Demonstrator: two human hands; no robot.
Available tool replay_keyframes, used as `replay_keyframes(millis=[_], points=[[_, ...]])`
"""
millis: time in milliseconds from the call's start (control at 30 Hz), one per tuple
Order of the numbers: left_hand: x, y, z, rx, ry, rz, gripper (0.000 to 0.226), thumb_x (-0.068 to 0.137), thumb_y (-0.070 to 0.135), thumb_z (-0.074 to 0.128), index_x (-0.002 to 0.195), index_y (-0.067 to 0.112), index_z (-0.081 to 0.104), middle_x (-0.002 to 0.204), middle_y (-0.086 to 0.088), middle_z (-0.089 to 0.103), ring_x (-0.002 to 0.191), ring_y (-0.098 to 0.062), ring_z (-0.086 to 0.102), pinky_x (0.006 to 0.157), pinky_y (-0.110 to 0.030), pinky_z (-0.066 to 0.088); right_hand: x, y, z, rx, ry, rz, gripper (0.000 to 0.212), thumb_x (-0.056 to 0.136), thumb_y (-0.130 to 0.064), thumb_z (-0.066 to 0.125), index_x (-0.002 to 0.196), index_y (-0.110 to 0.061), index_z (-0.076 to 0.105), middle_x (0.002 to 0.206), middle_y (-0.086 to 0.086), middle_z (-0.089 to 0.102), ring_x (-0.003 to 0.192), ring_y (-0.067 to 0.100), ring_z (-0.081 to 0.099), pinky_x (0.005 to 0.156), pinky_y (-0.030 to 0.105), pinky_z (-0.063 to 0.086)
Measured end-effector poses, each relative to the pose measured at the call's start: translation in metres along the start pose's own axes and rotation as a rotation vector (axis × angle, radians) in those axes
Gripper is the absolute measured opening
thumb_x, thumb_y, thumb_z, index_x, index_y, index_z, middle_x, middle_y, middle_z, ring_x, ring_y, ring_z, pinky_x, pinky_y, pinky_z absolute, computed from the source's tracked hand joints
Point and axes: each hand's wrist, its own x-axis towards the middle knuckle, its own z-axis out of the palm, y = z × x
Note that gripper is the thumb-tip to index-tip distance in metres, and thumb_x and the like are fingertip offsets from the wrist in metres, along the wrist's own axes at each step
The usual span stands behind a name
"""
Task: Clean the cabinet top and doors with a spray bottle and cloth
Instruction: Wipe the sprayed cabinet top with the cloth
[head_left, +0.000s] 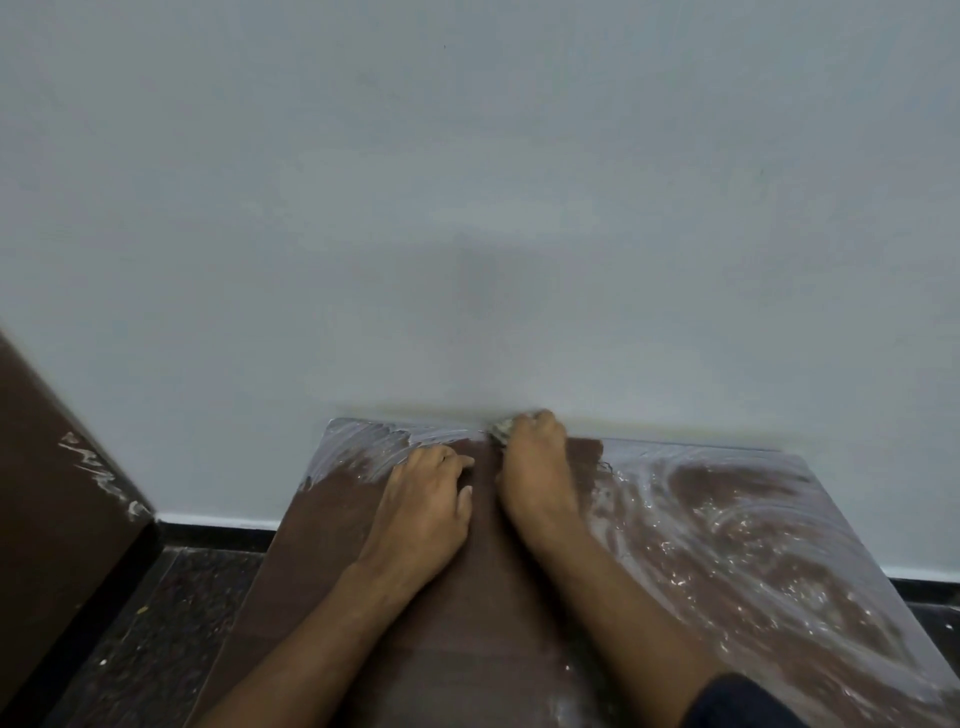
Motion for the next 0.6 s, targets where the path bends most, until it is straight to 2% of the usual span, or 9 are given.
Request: replay_keyframes(millis=[100, 233, 300, 367, 467, 533, 600], points=[[0.0, -0.003, -0.006, 0.019, 0.013, -0.035, 0.026, 0.086, 0.016, 0.055, 0.11, 0.015, 0.063, 0.102, 0.0, 0.057, 0.1, -0.022, 0.051, 0.089, -0.04, 0.047, 0.006, -0.03, 0.02, 0.065, -0.005, -0.122, 0.029, 0.094, -0.006, 0.047, 0.123, -0.006, 0.053, 0.127, 0.014, 0.045, 0.119, 0.03, 0.043, 0.098, 0.038, 0.044], [-0.009, -0.019, -0.017, 0.044, 0.011, -0.063, 0.031, 0.09, 0.028, 0.056, 0.12, 0.021, 0.062, 0.11, 0.005, 0.057, 0.109, -0.017, 0.052, 0.095, -0.033, 0.044, 0.009, -0.013, 0.007, 0.041, -0.098, -0.225, 0.048, 0.084, -0.004, 0.054, 0.132, -0.012, 0.054, 0.132, 0.011, 0.045, 0.122, 0.03, 0.044, 0.102, 0.04, 0.047], [-0.012, -0.022, -0.019, 0.025, 0.014, -0.057, 0.031, 0.092, 0.03, 0.055, 0.122, 0.023, 0.061, 0.112, 0.007, 0.056, 0.112, -0.014, 0.05, 0.097, -0.029, 0.041, 0.004, 0.012, -0.003, -0.02, -0.07, -0.117, 0.051, 0.081, -0.002, 0.056, 0.131, -0.012, 0.054, 0.13, 0.011, 0.045, 0.12, 0.03, 0.044, 0.101, 0.04, 0.047], [-0.013, -0.022, -0.02, 0.01, 0.019, -0.061, 0.031, 0.094, 0.03, 0.054, 0.124, 0.023, 0.059, 0.116, 0.008, 0.054, 0.115, -0.012, 0.048, 0.099, -0.028, 0.038, 0.0, 0.024, -0.006, -0.117, -0.008, 0.043, 0.045, 0.083, -0.002, 0.054, 0.128, -0.007, 0.053, 0.127, 0.014, 0.045, 0.116, 0.033, 0.044, 0.099, 0.041, 0.045], [-0.016, -0.022, -0.019, -0.006, 0.036, -0.08, 0.032, 0.093, 0.028, 0.056, 0.124, 0.023, 0.06, 0.12, 0.007, 0.055, 0.119, -0.013, 0.048, 0.1, -0.029, 0.038, 0.001, 0.006, 0.01, -0.333, 0.083, 0.206, 0.039, 0.091, 0.001, 0.036, 0.124, 0.001, 0.056, 0.121, 0.02, 0.051, 0.11, 0.037, 0.053, 0.092, 0.042, 0.05], [-0.02, -0.025, -0.02, -0.009, 0.047, -0.105, 0.032, 0.09, 0.027, 0.058, 0.122, 0.022, 0.062, 0.118, 0.007, 0.057, 0.117, -0.015, 0.051, 0.098, -0.032, 0.042, 0.002, -0.024, 0.021, -0.35, 0.055, 0.198, 0.042, 0.094, 0.0, 0.027, 0.124, 0.007, 0.056, 0.119, 0.026, 0.054, 0.109, 0.043, 0.056, 0.089, 0.045, 0.053], [-0.023, -0.03, -0.024, -0.002, 0.073, -0.118, 0.031, 0.087, 0.025, 0.06, 0.118, 0.022, 0.063, 0.113, 0.005, 0.059, 0.111, -0.018, 0.054, 0.094, -0.036, 0.046, 0.002, -0.054, 0.037, -0.329, 0.035, 0.095, 0.04, 0.096, -0.003, 0.028, 0.126, 0.008, 0.053, 0.122, 0.029, 0.052, 0.11, 0.043, 0.054, 0.09, 0.047, 0.051]])
